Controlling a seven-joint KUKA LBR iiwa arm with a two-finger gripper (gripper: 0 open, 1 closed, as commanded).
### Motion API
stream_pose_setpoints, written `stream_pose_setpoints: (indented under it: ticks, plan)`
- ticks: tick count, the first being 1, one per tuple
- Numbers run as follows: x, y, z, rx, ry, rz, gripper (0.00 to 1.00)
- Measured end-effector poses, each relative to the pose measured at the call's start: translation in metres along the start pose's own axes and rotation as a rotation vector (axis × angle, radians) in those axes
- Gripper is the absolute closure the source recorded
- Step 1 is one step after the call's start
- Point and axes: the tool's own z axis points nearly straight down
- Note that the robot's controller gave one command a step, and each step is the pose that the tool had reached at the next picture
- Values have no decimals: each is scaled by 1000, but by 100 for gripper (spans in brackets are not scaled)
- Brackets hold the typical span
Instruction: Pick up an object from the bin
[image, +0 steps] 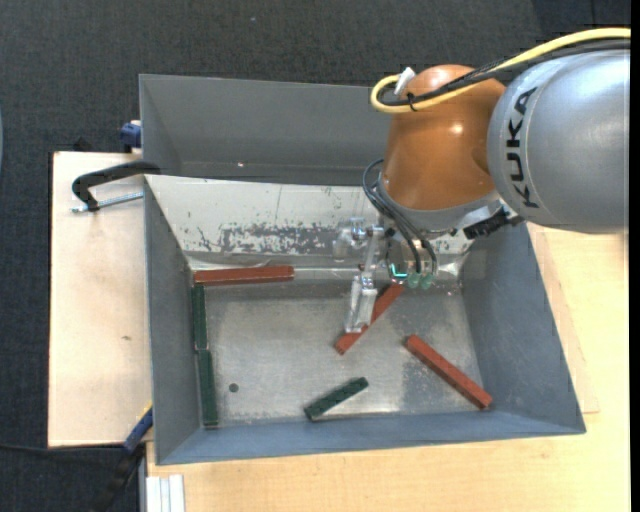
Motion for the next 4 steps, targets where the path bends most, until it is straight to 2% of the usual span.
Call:
stream_pose_setpoints:
  ticks: [1,2,3,4]
  plan:
    - [-2,0,-5,-1,-9,1,0]
    - [-6,-34,23,-1,-14,-240,0]
    - [-7,-68,41,3,-10,-610,0]
    - [-25,-54,43,3,-13,-655,0]
